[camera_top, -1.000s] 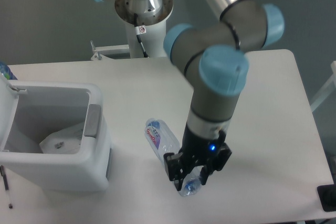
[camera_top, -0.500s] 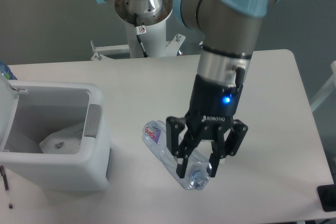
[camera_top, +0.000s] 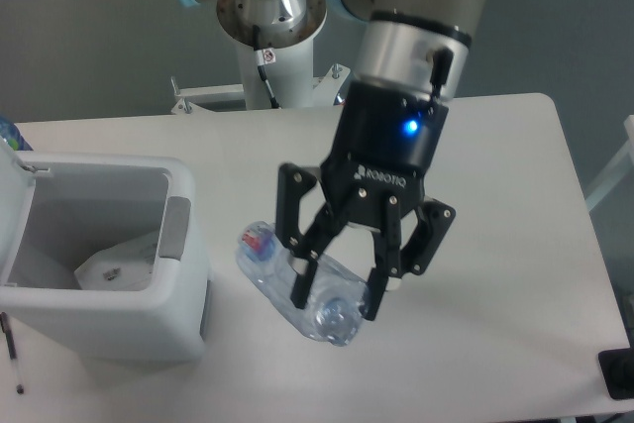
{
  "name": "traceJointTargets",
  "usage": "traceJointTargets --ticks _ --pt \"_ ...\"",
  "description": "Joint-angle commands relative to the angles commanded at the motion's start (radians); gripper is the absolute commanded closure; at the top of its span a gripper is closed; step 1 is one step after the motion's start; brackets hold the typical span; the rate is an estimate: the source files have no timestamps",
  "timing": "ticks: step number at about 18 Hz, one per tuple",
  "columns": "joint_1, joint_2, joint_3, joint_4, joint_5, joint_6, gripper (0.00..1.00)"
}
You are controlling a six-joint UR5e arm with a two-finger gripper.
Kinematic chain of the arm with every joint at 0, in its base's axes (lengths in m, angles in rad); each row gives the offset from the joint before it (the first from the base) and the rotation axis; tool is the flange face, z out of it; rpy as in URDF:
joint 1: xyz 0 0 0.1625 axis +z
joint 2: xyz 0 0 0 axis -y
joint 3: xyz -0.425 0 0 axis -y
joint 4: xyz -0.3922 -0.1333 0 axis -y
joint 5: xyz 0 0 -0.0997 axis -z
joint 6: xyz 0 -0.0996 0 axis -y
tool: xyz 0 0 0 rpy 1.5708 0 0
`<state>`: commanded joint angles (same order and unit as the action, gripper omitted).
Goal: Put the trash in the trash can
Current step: 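Lift the water bottle and carry it over the bin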
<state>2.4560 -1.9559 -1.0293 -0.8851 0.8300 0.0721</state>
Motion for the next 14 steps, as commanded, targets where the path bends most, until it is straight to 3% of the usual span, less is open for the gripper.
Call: traceJointTargets --ticks 9,12,14 --pt "-0.153 0.020 -0.031 0.028 -0.015 0.037 0.48" --pt "-0.166 0.052 -0.102 0.054 -0.015 0.067 0.47" --pt "-0.184 0.064 -0.161 0.103 -0.015 0.113 0.44"
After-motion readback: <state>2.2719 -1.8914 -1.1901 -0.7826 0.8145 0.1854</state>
